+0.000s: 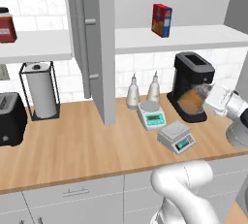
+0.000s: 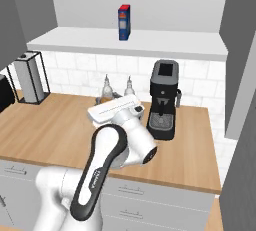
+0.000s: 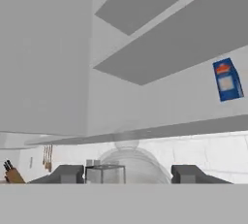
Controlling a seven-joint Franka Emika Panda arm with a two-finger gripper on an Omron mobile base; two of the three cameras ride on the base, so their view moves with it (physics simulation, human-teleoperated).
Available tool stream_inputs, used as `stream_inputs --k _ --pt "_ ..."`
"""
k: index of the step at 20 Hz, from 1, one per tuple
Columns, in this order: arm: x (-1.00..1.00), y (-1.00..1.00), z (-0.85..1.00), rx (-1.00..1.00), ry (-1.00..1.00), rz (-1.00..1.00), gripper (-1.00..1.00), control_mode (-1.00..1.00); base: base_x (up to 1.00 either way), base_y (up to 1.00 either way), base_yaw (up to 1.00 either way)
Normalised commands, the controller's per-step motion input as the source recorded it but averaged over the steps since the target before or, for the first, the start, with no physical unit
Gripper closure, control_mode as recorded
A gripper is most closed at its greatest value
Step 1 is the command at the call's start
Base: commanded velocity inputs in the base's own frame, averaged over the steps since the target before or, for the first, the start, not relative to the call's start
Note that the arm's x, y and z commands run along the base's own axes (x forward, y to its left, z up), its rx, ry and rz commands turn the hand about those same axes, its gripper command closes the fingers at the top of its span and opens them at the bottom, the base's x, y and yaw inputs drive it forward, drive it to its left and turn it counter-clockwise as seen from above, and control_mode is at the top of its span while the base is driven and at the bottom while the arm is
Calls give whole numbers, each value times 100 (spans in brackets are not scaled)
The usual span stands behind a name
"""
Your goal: Pick the honey bottle and place it on the digital scale for weighing, and close the cabinet.
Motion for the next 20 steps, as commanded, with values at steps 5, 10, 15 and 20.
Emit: stream_inputs --k 5,10,15,20 --pt "29 -1 -83 -21 -6 7 100 -100 0 0 0" --pt "33 17 -61 -20 0 0 100 -100 0 0 0" --pt "50 5 -22 -6 10 0 100 -100 0 0 0" --pt "59 -1 -26 0 3 0 100 -100 0 0 0"
